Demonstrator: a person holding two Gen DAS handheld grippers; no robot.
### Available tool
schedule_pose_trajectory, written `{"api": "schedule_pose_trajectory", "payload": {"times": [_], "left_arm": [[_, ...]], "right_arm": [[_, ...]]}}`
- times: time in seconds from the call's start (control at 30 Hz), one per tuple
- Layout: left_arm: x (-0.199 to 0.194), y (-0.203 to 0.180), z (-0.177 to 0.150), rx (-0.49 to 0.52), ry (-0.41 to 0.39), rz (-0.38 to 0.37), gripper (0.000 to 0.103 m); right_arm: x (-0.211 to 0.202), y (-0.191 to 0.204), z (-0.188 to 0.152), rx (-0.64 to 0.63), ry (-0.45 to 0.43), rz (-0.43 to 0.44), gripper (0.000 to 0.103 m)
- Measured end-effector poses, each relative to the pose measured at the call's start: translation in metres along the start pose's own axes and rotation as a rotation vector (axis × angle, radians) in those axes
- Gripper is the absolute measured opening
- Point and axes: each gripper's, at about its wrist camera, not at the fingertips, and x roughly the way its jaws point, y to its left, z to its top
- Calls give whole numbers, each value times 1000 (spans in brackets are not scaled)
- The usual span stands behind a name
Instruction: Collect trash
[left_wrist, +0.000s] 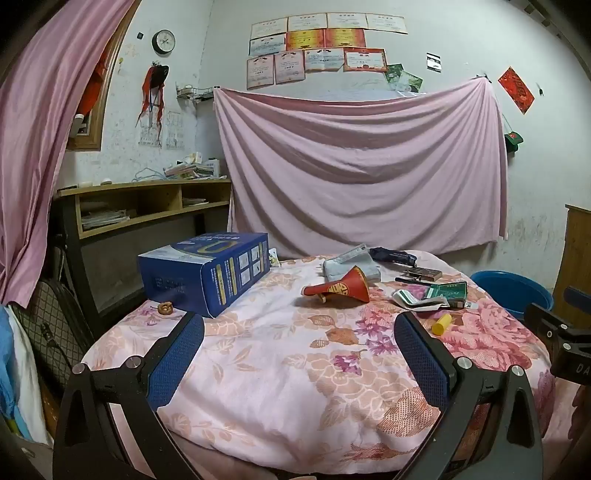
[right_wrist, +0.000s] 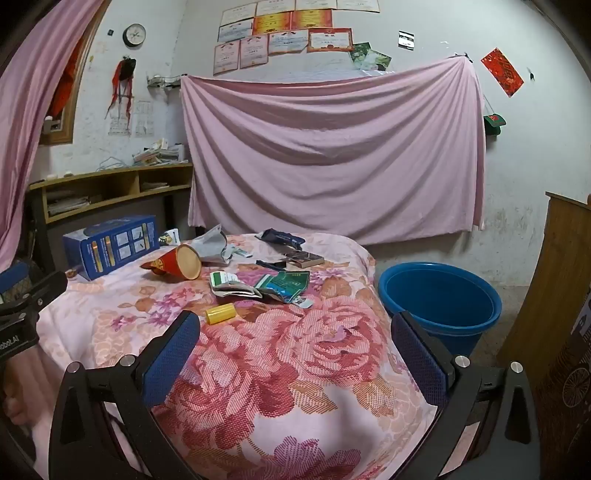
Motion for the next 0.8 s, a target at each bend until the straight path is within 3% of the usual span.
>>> {"api": "schedule_pose_trajectory", "payload": {"times": [0.8], "left_arm": [[0, 0, 0, -5, 2, -2, 101]], "right_arm": [[0, -1, 0, 1, 5, 0, 103]]}}
